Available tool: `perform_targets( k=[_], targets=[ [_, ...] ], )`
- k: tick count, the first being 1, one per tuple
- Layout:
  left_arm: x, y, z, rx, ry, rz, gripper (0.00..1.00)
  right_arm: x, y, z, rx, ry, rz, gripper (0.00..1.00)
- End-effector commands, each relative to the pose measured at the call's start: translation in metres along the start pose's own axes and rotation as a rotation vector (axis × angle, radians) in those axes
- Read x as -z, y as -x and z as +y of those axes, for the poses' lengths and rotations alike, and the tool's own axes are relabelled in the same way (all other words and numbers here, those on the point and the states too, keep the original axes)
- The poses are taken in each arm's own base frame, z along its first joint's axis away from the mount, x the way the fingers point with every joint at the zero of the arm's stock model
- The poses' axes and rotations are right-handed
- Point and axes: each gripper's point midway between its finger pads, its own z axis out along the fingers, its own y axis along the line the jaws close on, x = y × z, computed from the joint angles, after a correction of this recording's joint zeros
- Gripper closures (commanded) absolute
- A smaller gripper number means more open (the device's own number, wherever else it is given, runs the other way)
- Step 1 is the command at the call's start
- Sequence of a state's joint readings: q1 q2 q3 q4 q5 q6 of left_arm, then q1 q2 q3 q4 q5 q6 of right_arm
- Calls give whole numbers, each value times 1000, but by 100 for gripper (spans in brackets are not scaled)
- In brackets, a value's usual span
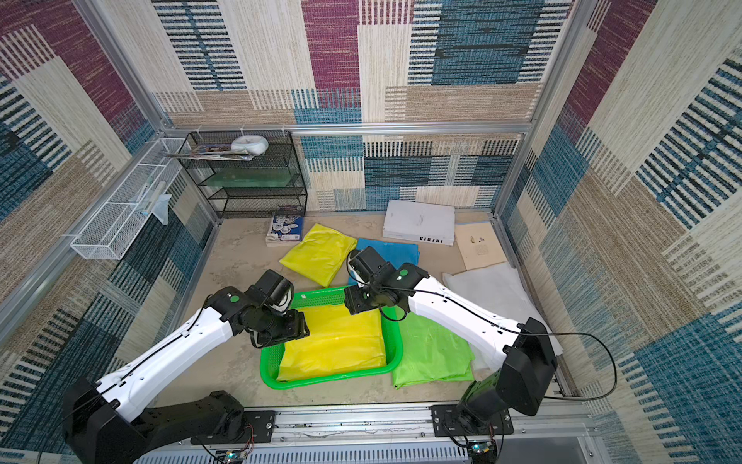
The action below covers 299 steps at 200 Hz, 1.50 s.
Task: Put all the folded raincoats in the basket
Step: Place the raincoat in the basket, then pick up the raincoat from the center of the board.
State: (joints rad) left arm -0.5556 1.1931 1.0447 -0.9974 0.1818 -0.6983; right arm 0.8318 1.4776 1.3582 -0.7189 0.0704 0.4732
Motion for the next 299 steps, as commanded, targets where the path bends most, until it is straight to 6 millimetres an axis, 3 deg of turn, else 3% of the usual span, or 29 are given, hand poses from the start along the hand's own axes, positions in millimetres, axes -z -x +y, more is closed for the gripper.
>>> perform_targets(
  k=[1, 6, 39, 55, 82, 89, 99, 116, 136, 173, 196, 240, 272, 299],
  targets=[
    [19, 17, -7, -49, 3, -66, 29, 27, 33, -63, -24, -283, -166, 7],
    [21, 20, -11, -57, -5, -72, 29, 32, 38, -73, -37, -304, -195, 1],
    [26, 32, -32, -100, -64, -74, 29, 32, 55, -141, -209, -251, -264, 0],
    [24, 34, -35, -102, -67, -67, 30, 16, 49, -175, -319, -214, -225, 0],
    [17, 34, -34, -108, -59, -48, 30, -21, 34, -209, -471, -144, -139, 0],
    [15, 33, -34, -111, -56, -45, 30, -29, 31, -216, -505, -120, -130, 6],
    [12, 32, -33, -113, -53, -34, 30, -41, 29, -220, -552, -54, -115, 15],
    [8, 28, -33, -122, -60, -10, 30, -52, 29, -226, -605, 51, -99, 21],
    [2, 26, -32, -133, -56, 11, 31, -68, 26, -237, -653, 87, -100, 26],
    [-4, 25, -28, -139, -41, 20, 31, -101, 14, -250, -702, 142, -20, 45],
    [-5, 27, -27, -146, -36, 15, 31, -114, 6, -261, -713, 123, 5, 47],
    [-9, 31, -31, -151, -42, 31, 31, -138, -3, -265, -712, 162, 73, 50],
    [-6, 43, -38, -167, -48, 10, 31, -151, -12, -270, -724, 157, 99, 56],
    [5, 75, -59, -169, -105, -24, 32, -159, -16, -269, -736, 181, 113, 67]
  ],
)
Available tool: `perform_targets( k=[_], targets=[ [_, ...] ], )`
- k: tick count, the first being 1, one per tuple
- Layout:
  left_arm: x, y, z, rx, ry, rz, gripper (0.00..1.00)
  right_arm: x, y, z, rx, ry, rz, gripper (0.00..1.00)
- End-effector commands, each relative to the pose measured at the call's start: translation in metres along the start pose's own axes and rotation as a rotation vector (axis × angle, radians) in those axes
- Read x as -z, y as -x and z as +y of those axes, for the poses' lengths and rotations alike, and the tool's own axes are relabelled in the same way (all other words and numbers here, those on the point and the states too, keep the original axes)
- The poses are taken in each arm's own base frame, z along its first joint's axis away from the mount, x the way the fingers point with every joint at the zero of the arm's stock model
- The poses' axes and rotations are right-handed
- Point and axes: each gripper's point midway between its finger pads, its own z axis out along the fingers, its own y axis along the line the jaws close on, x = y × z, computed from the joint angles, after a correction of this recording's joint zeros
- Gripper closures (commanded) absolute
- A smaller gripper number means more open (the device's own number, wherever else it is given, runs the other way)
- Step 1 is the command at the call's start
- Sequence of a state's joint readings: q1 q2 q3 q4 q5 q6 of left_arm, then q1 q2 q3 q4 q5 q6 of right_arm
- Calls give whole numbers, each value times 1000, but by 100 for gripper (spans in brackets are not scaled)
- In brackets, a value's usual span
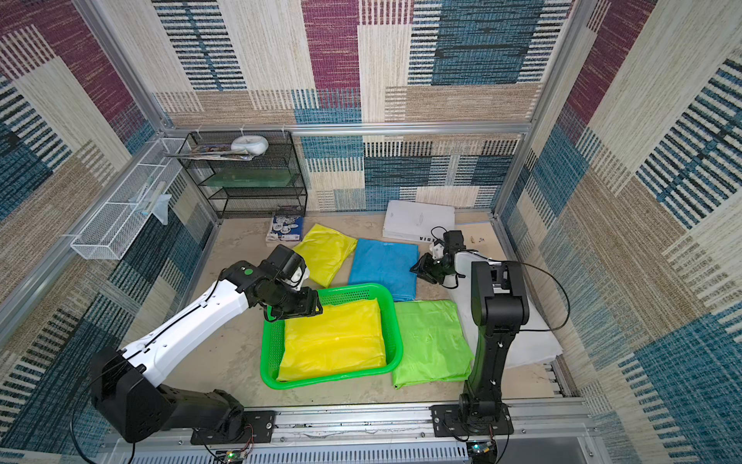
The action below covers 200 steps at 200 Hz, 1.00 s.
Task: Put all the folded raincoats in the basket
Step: Pick up the raincoat from the center of the board.
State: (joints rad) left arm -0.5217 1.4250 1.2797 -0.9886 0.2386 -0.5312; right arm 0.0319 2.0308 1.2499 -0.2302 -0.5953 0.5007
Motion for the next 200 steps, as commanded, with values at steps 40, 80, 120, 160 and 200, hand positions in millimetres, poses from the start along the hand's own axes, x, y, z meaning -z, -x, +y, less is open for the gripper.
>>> perform_targets(
  k=[40, 80, 120, 160, 200],
  targets=[
    [4, 97, -28, -92, -64, -96, 32, -7, -7, -15, 0, -61, 35, 84],
    [-44, 157, -41, -213, -81, -78, 32, -5, -7, -14, 5, -60, 37, 90],
    [-114, 184, -52, -237, -152, 12, 32, -1, -8, -12, 9, -62, 35, 93],
    [-161, 184, -35, -222, -93, 69, 32, -1, -11, -12, 13, -64, 42, 94],
    [-195, 172, -13, -225, -1, 119, 34, -1, -13, -10, 14, -61, 44, 94]
  ],
)
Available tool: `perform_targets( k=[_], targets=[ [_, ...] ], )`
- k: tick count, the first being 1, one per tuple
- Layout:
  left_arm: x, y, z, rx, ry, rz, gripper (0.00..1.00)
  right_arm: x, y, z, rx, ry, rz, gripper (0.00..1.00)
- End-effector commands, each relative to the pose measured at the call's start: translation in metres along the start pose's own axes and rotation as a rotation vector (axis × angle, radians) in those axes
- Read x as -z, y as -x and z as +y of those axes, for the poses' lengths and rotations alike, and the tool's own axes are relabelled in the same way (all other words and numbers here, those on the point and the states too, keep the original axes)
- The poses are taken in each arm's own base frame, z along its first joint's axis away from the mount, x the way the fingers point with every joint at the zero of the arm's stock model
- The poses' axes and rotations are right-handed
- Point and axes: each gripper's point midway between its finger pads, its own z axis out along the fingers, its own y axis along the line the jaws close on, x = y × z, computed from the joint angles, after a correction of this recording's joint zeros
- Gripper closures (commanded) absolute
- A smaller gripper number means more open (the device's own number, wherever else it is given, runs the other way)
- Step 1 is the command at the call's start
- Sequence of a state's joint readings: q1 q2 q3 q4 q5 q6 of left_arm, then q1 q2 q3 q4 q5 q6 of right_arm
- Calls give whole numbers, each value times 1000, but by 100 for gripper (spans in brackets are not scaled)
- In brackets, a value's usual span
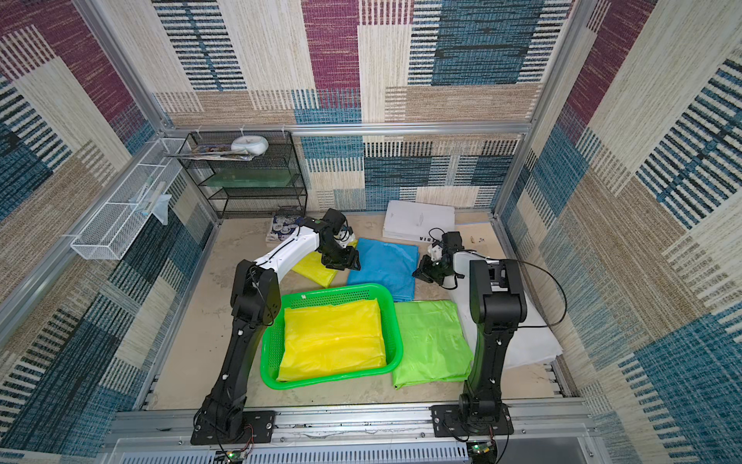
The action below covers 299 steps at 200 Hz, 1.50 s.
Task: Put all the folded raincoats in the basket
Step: Pick up the raincoat from the center of the board.
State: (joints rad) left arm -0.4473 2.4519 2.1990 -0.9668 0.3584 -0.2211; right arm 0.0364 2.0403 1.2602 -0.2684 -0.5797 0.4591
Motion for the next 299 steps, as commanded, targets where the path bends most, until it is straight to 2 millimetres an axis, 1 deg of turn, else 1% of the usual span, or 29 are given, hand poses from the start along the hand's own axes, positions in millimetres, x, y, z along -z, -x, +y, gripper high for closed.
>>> perform_targets(
  k=[1, 11, 30, 41, 52, 71, 77, 84, 88, 96, 111, 135, 162, 203, 225, 234, 249, 261, 266, 276, 281, 294, 299],
  targets=[
    [-14, -8, 16, -3, 65, 35, 34, 2, -8, -5, -9, -33, 20, 94],
    [-20, -11, 20, 3, 76, 45, 35, 3, -8, -4, -6, -32, 19, 94],
    [-30, -11, 16, -10, 55, 48, 38, 3, -9, -4, -5, -34, 20, 94],
    [-34, -11, 16, -9, 59, 48, 41, 2, -10, -4, -4, -32, 23, 94],
    [-36, -10, 17, -1, 58, 44, 47, 2, -11, -3, -3, -28, 25, 95],
    [-36, -7, 15, 14, 52, 30, 67, 3, -9, -1, 3, -22, 20, 98],
    [-33, -4, 14, 21, 50, 19, 69, 4, -8, 1, 3, -15, 17, 100],
    [-30, -2, 11, 23, 44, 7, 70, 4, -8, 6, 9, 2, 16, 100],
    [-28, 0, 9, 22, 37, -2, 73, 5, -7, 8, 11, 13, 15, 100],
    [-24, 4, 5, 19, 21, -18, 82, 7, -6, 13, 17, 30, 11, 100],
    [-11, 11, -3, 23, 6, -52, 100, 12, -3, 19, 28, 42, -5, 100],
    [10, 20, -16, 20, -22, -96, 100, 22, 2, 30, 41, 58, -26, 100],
    [40, 27, -27, 16, -29, -144, 100, 37, 9, 48, 70, 89, -62, 100],
    [94, 35, -40, 0, 3, -234, 100, 65, 21, 80, 122, 146, -111, 100],
    [124, 35, -48, -5, 17, -258, 100, 80, 25, 95, 139, 170, -135, 100],
    [139, 35, -50, -6, 32, -278, 100, 87, 25, 103, 151, 189, -142, 100],
    [163, 29, -51, 11, 59, -302, 100, 97, 24, 115, 156, 216, -150, 100],
    [179, 18, -50, 41, 75, -299, 100, 106, 21, 127, 168, 242, -151, 100],
    [189, 13, -52, 57, 76, -303, 100, 109, 19, 131, 172, 241, -146, 100],
    [200, -4, -52, 98, 73, -279, 100, 113, 15, 138, 182, 235, -134, 100],
    [209, -13, -53, 113, 66, -277, 100, 116, 11, 144, 199, 237, -124, 100],
    [218, -39, -51, 156, 70, -256, 100, 121, -3, 156, 224, 239, -94, 100],
    [218, -50, -48, 171, 77, -241, 100, 122, -10, 161, 231, 243, -80, 100]
  ],
)
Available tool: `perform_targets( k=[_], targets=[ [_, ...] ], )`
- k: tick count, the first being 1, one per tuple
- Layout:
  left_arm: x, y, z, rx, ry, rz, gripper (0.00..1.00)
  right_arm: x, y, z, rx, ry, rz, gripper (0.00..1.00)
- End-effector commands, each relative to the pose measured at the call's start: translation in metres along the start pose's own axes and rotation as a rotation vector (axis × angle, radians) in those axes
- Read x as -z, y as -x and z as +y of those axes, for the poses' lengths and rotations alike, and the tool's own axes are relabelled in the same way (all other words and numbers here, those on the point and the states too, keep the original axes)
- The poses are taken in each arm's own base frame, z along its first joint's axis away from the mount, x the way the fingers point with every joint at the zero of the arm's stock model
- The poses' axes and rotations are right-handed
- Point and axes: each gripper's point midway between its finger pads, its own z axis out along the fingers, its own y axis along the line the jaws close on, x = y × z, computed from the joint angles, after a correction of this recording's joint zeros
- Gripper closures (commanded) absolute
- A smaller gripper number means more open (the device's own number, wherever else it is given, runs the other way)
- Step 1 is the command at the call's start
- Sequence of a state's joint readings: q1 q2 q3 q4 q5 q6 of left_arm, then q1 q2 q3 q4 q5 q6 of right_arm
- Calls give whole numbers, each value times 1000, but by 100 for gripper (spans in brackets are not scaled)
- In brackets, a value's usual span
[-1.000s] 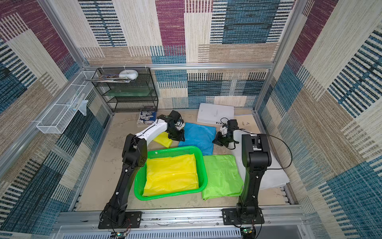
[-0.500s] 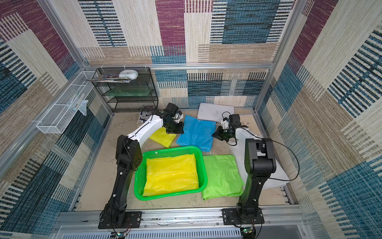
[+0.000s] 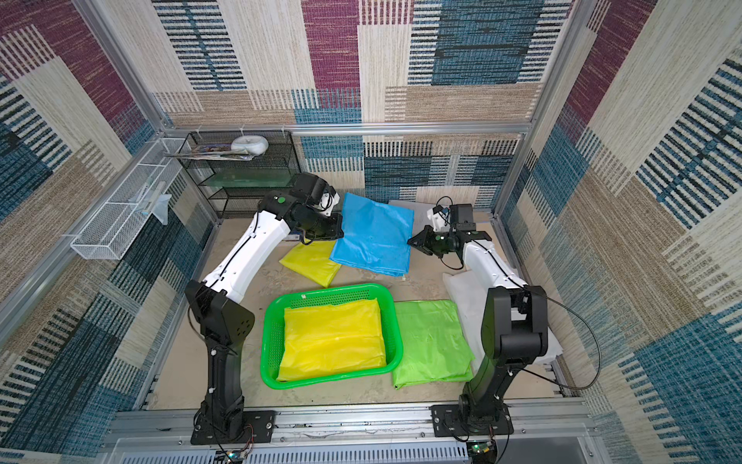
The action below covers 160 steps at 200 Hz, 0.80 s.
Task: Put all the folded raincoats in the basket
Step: Pick up the raincoat from the center of the board, then place the raincoat in the basket.
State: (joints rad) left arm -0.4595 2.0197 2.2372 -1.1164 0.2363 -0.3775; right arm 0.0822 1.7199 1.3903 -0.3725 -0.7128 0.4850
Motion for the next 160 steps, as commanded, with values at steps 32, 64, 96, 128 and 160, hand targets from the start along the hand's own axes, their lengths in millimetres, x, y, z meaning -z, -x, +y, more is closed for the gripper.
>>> perform_targets(
  k=[32, 64, 96, 128, 160],
  targets=[
    [48, -112, 48, 166, 161, 157, 100, -5, -89, 50, 8, 43, 202, 100],
    [67, -183, 78, 222, 227, 195, 100, -14, -160, 70, 28, 52, 310, 100],
    [75, -242, 92, 309, 209, 221, 100, -16, -215, 70, 42, 14, 390, 100],
    [62, -286, 101, 386, 189, 262, 100, -15, -246, 59, 54, -37, 433, 100],
    [43, -301, 120, 417, 234, 236, 100, -20, -260, 48, 40, -58, 460, 100]
  ],
)
